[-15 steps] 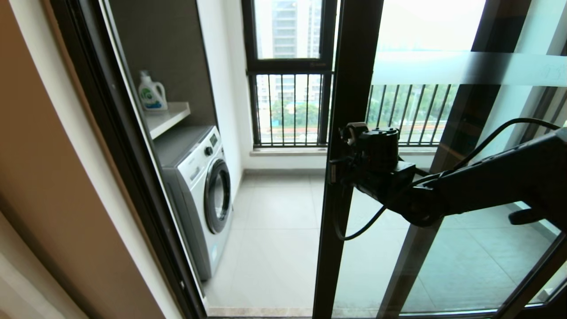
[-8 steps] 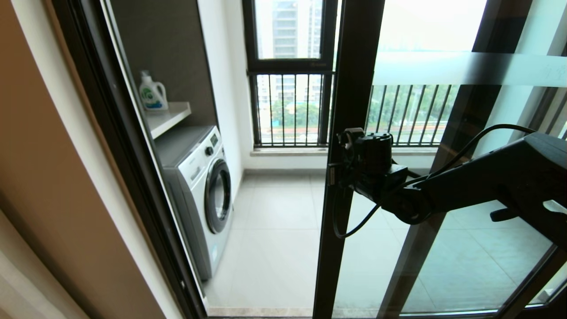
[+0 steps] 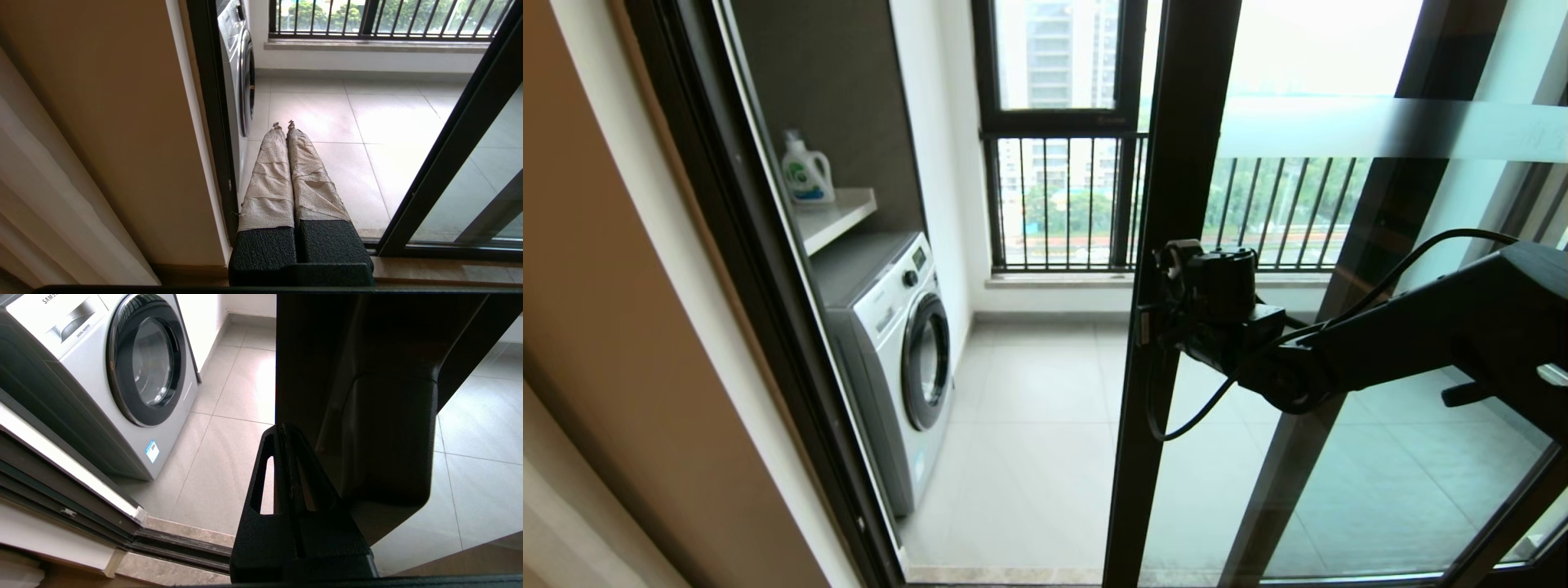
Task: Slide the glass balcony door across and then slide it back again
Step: Open the slid door
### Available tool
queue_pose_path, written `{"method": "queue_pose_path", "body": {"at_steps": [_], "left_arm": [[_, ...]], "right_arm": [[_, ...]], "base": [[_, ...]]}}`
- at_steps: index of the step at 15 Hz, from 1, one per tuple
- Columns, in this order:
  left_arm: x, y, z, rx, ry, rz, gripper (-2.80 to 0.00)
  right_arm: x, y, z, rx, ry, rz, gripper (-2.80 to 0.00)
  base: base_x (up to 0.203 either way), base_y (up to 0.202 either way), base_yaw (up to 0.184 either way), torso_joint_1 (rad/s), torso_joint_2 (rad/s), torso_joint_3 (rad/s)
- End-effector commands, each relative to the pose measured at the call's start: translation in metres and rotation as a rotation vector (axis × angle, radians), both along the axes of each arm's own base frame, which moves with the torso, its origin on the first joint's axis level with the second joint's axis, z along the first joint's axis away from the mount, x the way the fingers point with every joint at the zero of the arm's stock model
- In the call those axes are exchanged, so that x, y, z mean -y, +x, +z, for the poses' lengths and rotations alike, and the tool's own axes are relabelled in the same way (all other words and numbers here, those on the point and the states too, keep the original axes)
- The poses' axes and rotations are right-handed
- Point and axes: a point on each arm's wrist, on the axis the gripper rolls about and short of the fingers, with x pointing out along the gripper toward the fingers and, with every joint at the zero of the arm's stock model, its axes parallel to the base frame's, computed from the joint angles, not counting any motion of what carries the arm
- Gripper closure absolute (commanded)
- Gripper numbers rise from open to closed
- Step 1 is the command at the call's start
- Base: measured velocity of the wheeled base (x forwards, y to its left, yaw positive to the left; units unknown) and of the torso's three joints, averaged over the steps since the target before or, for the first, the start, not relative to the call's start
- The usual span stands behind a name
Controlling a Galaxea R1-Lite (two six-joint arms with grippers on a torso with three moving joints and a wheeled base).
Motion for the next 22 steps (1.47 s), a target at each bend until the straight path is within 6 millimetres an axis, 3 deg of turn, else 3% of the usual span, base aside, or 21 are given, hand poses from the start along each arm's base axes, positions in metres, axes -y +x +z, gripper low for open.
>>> {"method": "queue_pose_path", "body": {"at_steps": [1,8,15,18,22], "left_arm": [[0.0,0.0,0.0,-0.003,0.0,0.001,0.0],[0.0,0.0,0.0,-0.002,0.0,0.001,0.0],[0.0,0.0,0.0,-0.002,0.0,0.001,0.0],[0.0,0.0,0.0,-0.001,0.0,0.001,0.0],[0.0,0.0,0.0,-0.001,0.0,0.001,0.0]], "right_arm": [[0.011,0.0,0.006,0.016,0.003,-0.032,0.0],[0.049,-0.007,0.02,0.03,-0.027,-0.101,0.0],[0.098,-0.015,0.02,0.001,-0.038,-0.168,0.0],[0.11,-0.021,0.021,-0.005,-0.036,-0.178,0.0],[0.105,-0.018,0.024,0.008,-0.024,-0.124,0.0]], "base": [[0.0,0.0,0.0,0.0,0.0,0.0],[0.0,0.0,0.0,0.0,0.0,0.0],[0.0,0.0,0.0,0.0,0.0,0.0],[0.0,0.0,0.0,0.0,0.0,0.0],[0.0,0.0,0.0,0.0,0.0,0.0]]}}
